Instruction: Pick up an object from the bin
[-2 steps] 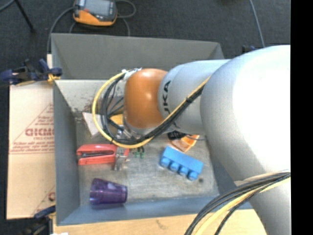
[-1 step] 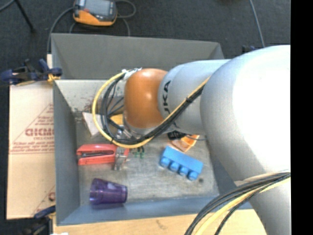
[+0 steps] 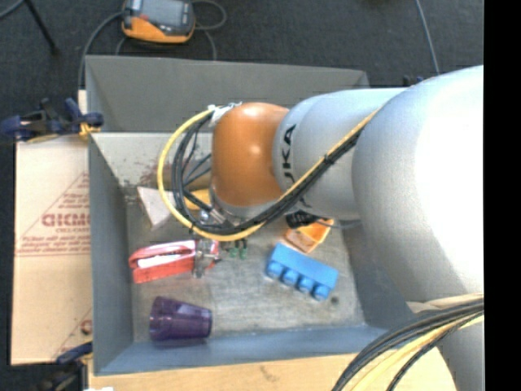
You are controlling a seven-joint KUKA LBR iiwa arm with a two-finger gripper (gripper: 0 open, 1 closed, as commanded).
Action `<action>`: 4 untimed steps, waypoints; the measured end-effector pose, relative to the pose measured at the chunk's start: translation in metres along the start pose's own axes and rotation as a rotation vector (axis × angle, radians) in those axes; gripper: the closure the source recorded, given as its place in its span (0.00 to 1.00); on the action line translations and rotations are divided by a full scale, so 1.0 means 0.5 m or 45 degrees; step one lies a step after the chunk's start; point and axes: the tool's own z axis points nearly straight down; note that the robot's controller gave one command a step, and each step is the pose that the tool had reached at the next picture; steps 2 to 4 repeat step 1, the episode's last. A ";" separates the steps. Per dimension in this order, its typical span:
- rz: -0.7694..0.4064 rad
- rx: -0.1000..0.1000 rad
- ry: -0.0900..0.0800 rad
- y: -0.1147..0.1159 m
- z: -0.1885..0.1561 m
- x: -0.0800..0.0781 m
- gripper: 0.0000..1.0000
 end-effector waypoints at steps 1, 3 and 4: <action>-0.066 -0.001 -0.010 0.002 -0.227 0.030 1.00; -0.066 -0.001 -0.010 0.002 -0.227 0.030 1.00; -0.066 -0.001 -0.010 0.002 -0.227 0.030 1.00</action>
Offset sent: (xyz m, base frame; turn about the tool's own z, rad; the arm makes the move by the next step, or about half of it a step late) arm 0.0000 0.0000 0.0000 0.0000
